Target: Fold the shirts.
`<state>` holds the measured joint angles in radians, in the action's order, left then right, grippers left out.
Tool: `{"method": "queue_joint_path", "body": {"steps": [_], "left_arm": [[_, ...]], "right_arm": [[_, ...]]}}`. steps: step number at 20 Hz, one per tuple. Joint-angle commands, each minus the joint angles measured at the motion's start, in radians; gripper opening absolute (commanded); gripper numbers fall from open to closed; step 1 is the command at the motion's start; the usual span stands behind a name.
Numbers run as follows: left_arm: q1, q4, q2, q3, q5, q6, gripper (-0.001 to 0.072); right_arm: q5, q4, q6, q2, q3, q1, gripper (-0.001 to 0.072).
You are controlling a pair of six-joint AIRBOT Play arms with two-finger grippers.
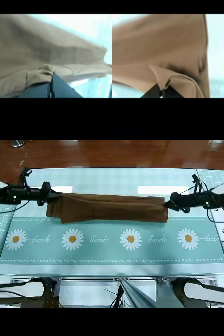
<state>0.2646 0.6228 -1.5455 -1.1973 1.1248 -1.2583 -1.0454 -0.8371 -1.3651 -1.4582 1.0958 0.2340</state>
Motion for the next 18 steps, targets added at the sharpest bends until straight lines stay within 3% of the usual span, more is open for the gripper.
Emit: {"method": "queue_joint_path", "body": {"steps": [1,3,4,5,6,8,9,11,13,15,18], "left_arm": [[-0.022,-0.006,-0.155,-0.154,-0.006,-0.064,0.0019],[-0.026,-0.006,-0.217,-0.2,0.021,-0.063,0.0019],[-0.028,-0.006,-0.241,-0.212,0.027,-0.063,0.0069],[-0.029,-0.006,-0.256,-0.219,0.022,-0.064,0.0338],[-0.027,-0.004,-0.262,-0.224,0.027,-0.063,0.071],[0.012,0.044,-0.259,-0.28,0.069,-0.069,0.0699],[0.05,0.106,-0.259,-0.334,0.128,-0.113,0.0698],[0.146,0.307,-0.249,-0.451,0.299,-0.213,0.0698],[0.242,0.471,-0.195,-0.476,0.398,-0.216,0.0698],[0.317,0.465,-0.105,-0.402,0.381,-0.127,0.0698],[0.339,0.253,0.074,-0.127,0.167,-0.06,0.0698]], "right_arm": [[0.033,0.064,0.001,-0.13,0.132,-0.001,0.0023],[0.034,0.108,0.002,-0.196,0.179,-0.001,0.0023],[0.046,0.134,0.007,-0.221,0.188,-0.001,0.0061],[0.061,0.164,0.018,-0.241,0.188,-0.001,0.033],[0.059,0.18,0.037,-0.254,0.188,0.0,0.0599],[0.024,0.158,0.059,-0.25,0.197,0.019,0.0627],[-0.036,0.137,0.062,-0.245,0.217,0.051,0.0626],[-0.174,0.027,0.072,-0.23,0.262,0.132,0.0628],[-0.3,-0.123,0.063,-0.217,0.265,0.216,0.0629],[-0.332,-0.158,0.058,-0.218,0.226,0.254,0.0628],[-0.249,-0.048,0.074,-0.238,0.156,0.241,0.0628]]}}
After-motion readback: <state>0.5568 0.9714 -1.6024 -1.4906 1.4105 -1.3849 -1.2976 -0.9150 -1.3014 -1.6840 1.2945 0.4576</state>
